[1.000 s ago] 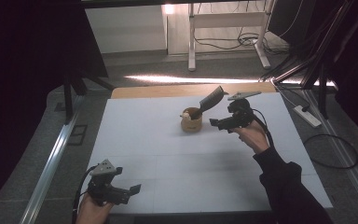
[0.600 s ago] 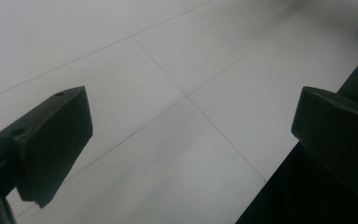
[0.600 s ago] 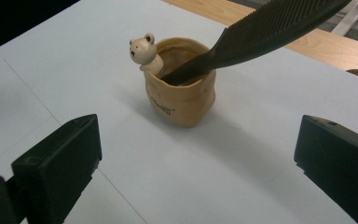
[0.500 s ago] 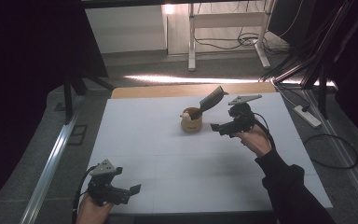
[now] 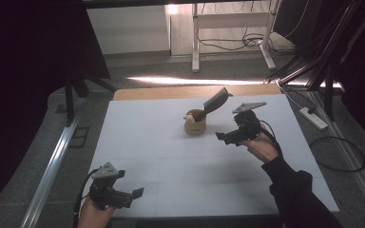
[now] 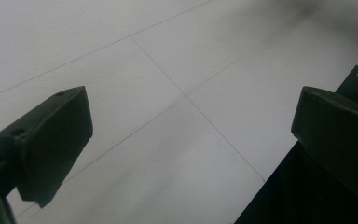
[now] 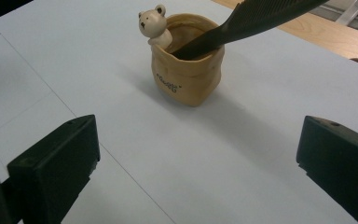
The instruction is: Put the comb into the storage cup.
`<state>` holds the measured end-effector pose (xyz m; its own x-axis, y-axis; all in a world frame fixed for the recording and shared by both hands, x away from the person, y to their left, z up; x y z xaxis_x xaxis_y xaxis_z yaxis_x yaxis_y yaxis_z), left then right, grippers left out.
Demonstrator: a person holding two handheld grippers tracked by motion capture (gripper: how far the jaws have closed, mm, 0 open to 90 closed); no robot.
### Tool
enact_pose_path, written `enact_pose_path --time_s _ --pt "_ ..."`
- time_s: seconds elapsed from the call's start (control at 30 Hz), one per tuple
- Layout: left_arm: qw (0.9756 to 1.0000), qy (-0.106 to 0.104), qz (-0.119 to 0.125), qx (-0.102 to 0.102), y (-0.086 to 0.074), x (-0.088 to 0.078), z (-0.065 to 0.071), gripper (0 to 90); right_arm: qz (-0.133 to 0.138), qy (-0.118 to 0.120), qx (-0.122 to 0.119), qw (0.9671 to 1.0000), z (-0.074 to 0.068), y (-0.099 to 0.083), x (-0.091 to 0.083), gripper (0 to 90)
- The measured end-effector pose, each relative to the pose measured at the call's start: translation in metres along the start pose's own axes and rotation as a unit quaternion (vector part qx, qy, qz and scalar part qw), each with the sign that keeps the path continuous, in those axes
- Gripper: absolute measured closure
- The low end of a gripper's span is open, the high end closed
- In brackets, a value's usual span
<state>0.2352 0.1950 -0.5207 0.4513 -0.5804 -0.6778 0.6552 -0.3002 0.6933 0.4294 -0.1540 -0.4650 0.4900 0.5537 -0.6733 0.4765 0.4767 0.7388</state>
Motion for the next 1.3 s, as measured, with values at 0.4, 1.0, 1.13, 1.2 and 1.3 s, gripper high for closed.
enact_pose_path --time_s 0.4,1.0,1.13,1.2,1.3 --pt "1.0 -0.002 0.002 0.0 0.0 0.0 0.0 0.0 0.001 0.004 -0.006 1.0 -0.006 -0.01 -0.007 0.0" --pt "1.0 -0.002 0.003 -0.001 0.0 0.0 0.0 0.0 0.018 0.005 -0.011 0.9998 -0.012 -0.023 -0.03 0.0" --pt "1.0 -0.002 0.002 0.002 0.0 0.0 0.0 0.0 0.017 0.002 -0.012 0.9998 -0.012 -0.028 -0.034 0.0" --pt "1.0 -0.001 0.002 0.002 0.0 0.0 0.0 0.0 0.018 0.002 -0.011 0.9998 -0.012 -0.03 -0.036 0.0" --pt "1.0 -0.002 0.002 0.002 0.0 -0.001 0.0 0.0 0.019 0.001 -0.009 0.9998 -0.012 -0.034 -0.04 0.0"
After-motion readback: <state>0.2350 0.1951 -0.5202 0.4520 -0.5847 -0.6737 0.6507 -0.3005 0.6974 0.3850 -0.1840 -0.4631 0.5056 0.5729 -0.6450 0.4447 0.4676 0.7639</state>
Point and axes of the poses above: each handheld gripper's, and its own axes: x roughly forward along the jaws, y roughly out of its top, z roughly to its right, the point moved 6 cm from there along x, roughly forward along the jaws, and after that the axes turned 1 degree about -z, right-handed, at the moved point
